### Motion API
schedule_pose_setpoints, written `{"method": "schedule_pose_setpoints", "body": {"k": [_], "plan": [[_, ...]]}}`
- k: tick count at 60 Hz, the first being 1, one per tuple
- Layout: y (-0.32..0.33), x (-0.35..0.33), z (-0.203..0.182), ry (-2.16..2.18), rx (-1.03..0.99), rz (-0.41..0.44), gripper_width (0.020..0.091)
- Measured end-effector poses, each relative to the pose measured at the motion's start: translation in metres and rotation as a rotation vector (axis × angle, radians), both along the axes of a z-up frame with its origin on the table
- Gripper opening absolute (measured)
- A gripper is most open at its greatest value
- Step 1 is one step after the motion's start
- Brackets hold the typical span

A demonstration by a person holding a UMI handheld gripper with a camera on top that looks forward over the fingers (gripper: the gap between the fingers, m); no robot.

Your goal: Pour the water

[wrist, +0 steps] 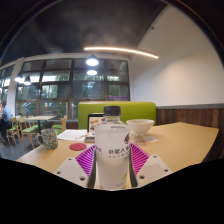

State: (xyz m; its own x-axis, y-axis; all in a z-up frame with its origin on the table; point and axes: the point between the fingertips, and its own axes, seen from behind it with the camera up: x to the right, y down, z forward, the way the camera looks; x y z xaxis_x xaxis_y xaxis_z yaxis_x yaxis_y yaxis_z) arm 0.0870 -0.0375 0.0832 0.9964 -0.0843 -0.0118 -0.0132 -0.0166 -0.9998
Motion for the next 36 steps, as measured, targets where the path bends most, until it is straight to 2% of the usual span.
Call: {"method": "schedule_pose_setpoints", "body": {"k": [2,3,5,16,22,23,31,36], "plan": [[0.000,0.001,0.000,-0.004,0.001,-0.011,0.0491],[0.000,0.002,0.000,-0.006,0.004,-0.016,0.0452],[0.000,0.003,0.001,-0.020,0.009,-0.025,0.0433],[0.009,-0.015,0.008,-0.172,-0.014,-0.018,0.0414],[0.031,-0.031,0.050,-0.433,0.007,-0.036,0.0412],[0.039,-0.023,0.066,-0.481,0.007,-0.016,0.0412],[0.085,-0.094,0.137,-0.942,0.078,-0.012,0.0411],[0.118,-0.149,0.149,-1.224,0.094,-0.014,0.0411]]}}
